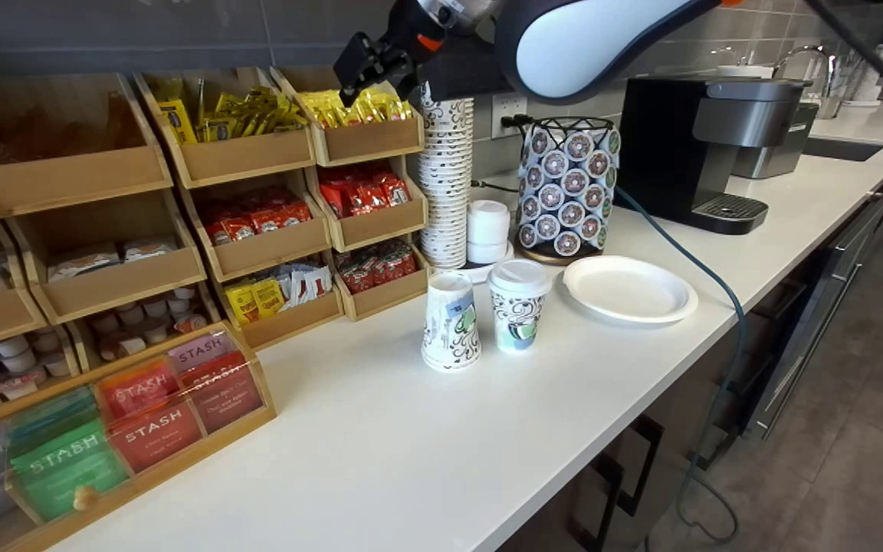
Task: Put two yellow sachets on the plate
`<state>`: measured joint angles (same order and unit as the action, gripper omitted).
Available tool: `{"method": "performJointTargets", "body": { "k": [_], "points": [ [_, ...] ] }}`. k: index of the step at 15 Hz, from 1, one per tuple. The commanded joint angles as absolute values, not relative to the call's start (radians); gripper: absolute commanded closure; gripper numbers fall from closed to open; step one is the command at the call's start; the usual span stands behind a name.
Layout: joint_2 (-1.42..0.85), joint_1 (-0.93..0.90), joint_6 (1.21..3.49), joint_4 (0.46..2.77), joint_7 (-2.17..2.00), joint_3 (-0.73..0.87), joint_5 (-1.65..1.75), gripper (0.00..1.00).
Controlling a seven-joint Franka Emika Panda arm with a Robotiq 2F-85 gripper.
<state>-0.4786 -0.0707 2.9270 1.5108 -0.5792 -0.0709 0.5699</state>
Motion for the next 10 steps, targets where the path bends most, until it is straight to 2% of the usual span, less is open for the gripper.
{"method": "performJointTargets", "body": {
  "k": [1,5,6,7,8,9,10],
  "points": [
    [-0.608,-0.117,2.980,1.345,-0.645,-0.004,0.600,0.00],
    [-0.682,-0.149,3.006,1.254,-0.660,0.056,0.593,0.00],
    [-0.695,-0.154,3.007,1.237,-0.660,0.064,0.590,0.04],
    [-0.707,-0.158,3.004,1.220,-0.659,0.070,0.587,0.19],
    [-0.716,-0.162,2.998,1.207,-0.657,0.073,0.584,0.28],
    [-0.722,-0.165,2.991,1.197,-0.655,0.075,0.581,0.29],
    [-0.727,-0.168,2.985,1.188,-0.652,0.080,0.582,0.37]
  ]
}}
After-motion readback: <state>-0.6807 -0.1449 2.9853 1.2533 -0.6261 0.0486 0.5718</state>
